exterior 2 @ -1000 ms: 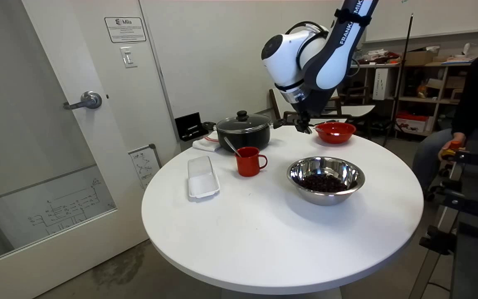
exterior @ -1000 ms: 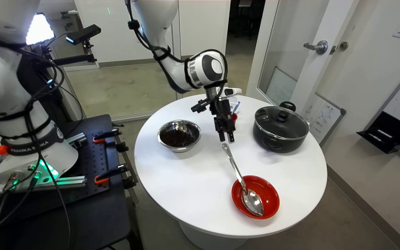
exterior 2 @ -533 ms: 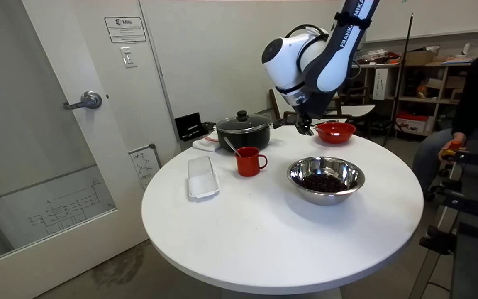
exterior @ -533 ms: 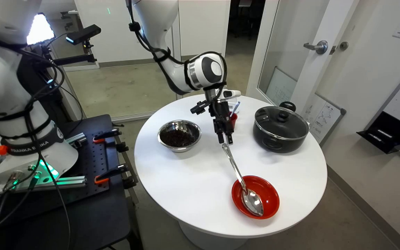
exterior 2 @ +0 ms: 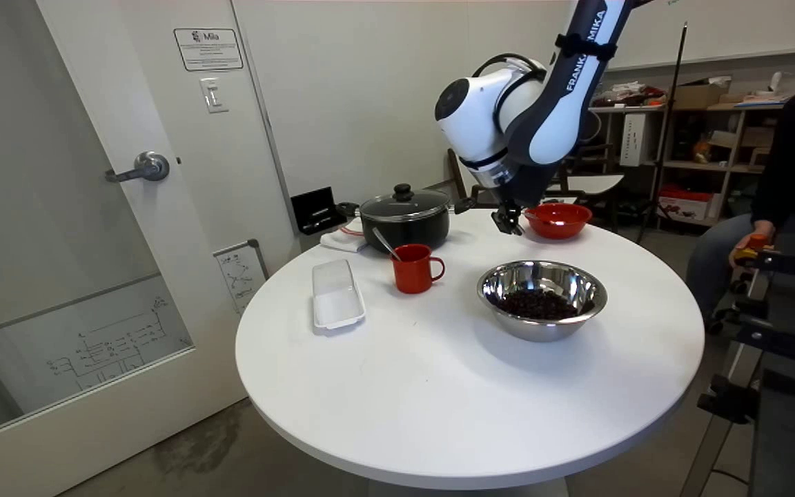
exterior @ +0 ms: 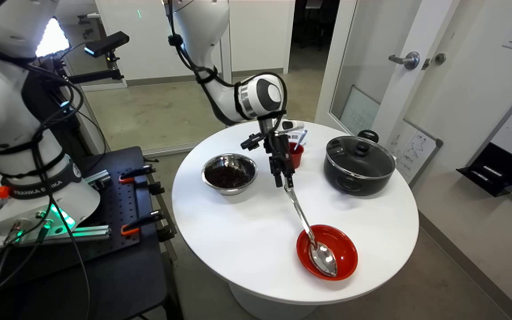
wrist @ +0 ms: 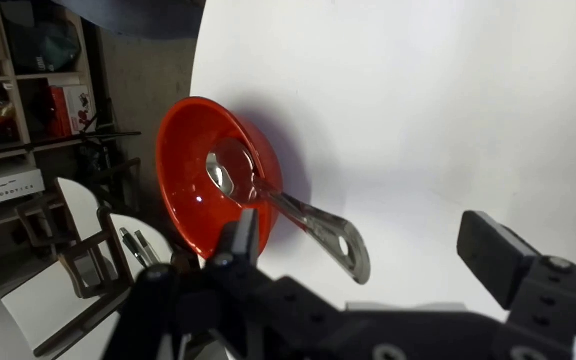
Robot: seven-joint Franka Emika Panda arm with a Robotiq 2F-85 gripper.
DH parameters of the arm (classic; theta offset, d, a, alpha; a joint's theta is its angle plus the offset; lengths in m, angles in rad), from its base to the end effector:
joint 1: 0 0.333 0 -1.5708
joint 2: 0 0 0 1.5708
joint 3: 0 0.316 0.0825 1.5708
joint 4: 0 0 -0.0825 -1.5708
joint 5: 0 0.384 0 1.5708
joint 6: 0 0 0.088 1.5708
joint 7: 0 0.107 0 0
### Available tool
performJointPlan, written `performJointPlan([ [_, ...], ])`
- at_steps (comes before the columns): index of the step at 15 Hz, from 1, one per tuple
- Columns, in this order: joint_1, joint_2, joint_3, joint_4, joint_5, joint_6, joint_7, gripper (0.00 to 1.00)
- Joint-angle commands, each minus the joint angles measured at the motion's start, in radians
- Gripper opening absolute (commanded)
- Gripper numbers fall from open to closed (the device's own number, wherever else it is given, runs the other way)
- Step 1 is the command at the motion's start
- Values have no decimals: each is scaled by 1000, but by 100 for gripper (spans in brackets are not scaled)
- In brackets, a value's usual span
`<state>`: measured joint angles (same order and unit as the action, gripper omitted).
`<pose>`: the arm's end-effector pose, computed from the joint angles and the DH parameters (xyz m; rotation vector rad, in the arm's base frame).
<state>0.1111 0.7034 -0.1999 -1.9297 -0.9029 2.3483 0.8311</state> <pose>0.5856 -0.0652 0.1098 2.4124 -0.1641 -0.0260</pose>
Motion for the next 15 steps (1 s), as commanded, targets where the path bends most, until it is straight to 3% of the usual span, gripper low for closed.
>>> performJointPlan([
  [1, 26, 17, -11, 15, -71, 3, 38, 100],
  [6, 34, 21, -5, 32, -212, -20, 119, 100],
  [11, 28, 9, 25, 30, -207, -158, 155, 100],
  [12, -2, 3, 41, 15, -219, -105, 140, 100],
  [15, -2, 3, 50, 21, -218, -146, 143, 100],
])
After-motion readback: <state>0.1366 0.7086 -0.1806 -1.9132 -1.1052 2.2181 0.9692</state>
